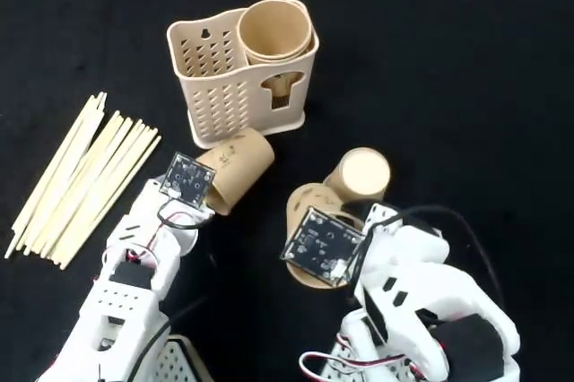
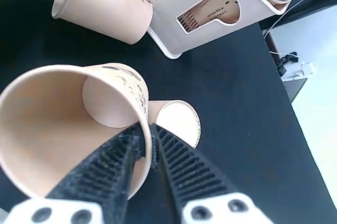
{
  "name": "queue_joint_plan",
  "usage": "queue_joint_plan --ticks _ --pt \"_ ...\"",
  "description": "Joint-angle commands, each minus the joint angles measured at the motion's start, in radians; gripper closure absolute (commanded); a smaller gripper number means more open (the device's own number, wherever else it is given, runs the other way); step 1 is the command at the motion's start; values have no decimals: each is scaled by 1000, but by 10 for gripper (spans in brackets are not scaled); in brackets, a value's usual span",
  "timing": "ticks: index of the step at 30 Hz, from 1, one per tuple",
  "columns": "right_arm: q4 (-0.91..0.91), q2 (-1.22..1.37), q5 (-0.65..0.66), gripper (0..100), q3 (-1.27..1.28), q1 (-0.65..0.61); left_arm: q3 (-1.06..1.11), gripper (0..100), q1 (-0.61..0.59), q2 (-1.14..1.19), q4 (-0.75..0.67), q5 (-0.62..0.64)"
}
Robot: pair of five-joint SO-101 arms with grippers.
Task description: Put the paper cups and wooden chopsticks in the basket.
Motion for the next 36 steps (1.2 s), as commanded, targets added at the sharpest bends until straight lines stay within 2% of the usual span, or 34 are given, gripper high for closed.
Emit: queue_joint_plan --ticks 1,8,10,11,13,15,16,20,27,36 --pt "-3 5 -28 986 -51 14 -33 972 -41 -15 -14 5" --pt "2 10 -46 986 -88 15 -59 972 -124 -17 -9 6" --pt "3 15 -46 986 -88 15 -85 963 -159 -15 34 11" --pt "3 16 -46 986 -87 17 -101 930 -156 -12 81 0" --pt "3 16 -44 986 -87 17 -122 783 -131 -8 169 -29" --pt "0 16 -46 986 -87 17 -131 641 -110 -8 178 -29" --pt "-2 16 -46 986 -87 17 -136 623 -105 -8 178 -23" --pt "-2 16 -46 986 -84 17 -194 681 -107 -5 178 -23" --pt "2 8 -46 986 -84 15 -170 685 -102 35 54 -28" --pt "5 7 -46 986 -84 15 -320 690 -108 423 -91 8"
